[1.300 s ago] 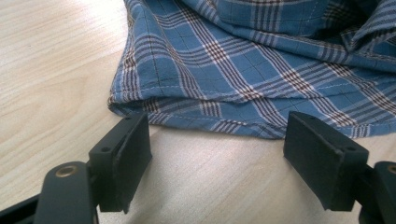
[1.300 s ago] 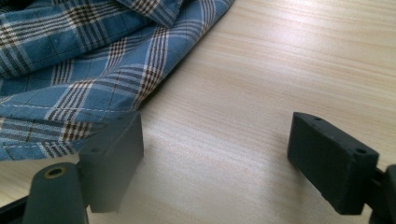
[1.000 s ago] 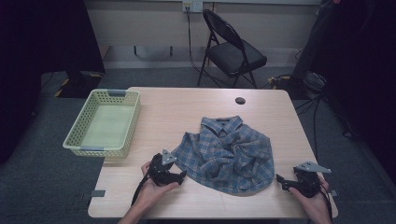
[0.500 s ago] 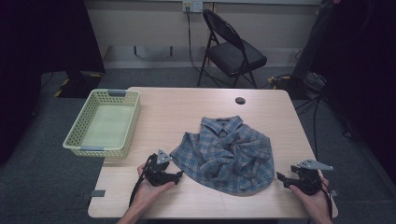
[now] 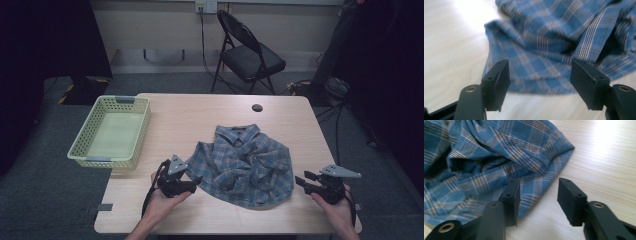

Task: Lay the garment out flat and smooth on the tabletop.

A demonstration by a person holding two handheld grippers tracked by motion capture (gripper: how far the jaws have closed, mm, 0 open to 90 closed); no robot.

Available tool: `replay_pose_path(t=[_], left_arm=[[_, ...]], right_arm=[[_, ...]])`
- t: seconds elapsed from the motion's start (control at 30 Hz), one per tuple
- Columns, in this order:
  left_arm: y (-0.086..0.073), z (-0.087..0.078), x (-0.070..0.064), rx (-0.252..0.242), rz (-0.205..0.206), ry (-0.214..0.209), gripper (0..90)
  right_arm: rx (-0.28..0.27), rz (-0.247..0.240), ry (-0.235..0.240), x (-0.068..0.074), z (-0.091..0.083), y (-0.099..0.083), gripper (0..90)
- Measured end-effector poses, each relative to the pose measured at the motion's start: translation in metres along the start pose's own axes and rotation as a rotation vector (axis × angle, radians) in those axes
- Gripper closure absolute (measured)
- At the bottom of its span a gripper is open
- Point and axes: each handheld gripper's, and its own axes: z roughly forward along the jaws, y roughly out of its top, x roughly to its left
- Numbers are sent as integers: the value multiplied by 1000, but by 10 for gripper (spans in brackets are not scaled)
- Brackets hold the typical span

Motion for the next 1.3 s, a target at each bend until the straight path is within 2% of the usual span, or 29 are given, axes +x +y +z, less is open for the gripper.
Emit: replay_pose_path(t=[0.07,0.1,0.17,0.2,0.23,0.3,0.33,0.37,0.4,0.53,0.63,0.7,0.73,0.77,0.8,0.83,0.87,0.93,0.97,1.03,1.17,1.3], left_arm=[[11,4,0,-10,25,-9,320],[11,4,0,-10,25,-9,325],[23,11,1,-13,34,-10,346],[35,20,2,-8,31,-23,358],[40,24,2,-12,28,-29,370],[45,27,2,-11,23,-31,388],[54,34,-1,-5,19,-34,414],[54,34,-1,-5,19,-34,431],[63,40,-4,2,25,-48,442],[75,51,-5,4,27,-63,463],[85,73,-3,14,-12,-88,471],[85,89,-5,39,-12,-93,471],[85,89,-5,39,-12,-93,465],[81,103,-9,75,-18,-108,449],[79,109,-12,94,-13,-109,447],[79,109,-12,94,-13,-109,444],[74,115,-15,115,-5,-106,444],[66,125,-21,156,30,-109,441],[63,127,-22,163,36,-107,439],[58,130,-22,167,22,-116,438],[49,133,-24,200,26,-124,439],[40,128,-27,186,24,-132,447]], right_arm=[[3,-4,10,5,2,5,551],[5,-9,15,8,4,8,562],[5,-21,25,12,8,16,600],[1,-24,26,14,10,21,610],[-6,-24,33,16,13,27,630],[-11,-26,14,19,18,41,644],[-13,-25,-4,20,21,49,640],[-17,-19,-10,20,23,56,647],[-25,-17,-15,20,26,64,651],[-44,-9,-14,21,37,90,656],[-52,-14,0,24,51,103,647],[-48,-14,19,28,63,107,601],[-40,-17,24,31,70,108,563],[-29,-27,28,34,78,106,512],[-8,-40,21,37,86,103,463],[-8,-40,21,37,86,103,463],[15,-60,10,41,94,99,453],[52,-87,13,48,106,84,442],[55,-94,8,50,108,79,438],[52,-96,1,52,108,70,438],[90,-92,0,51,108,57,437],[89,-73,20,50,105,48,437]])
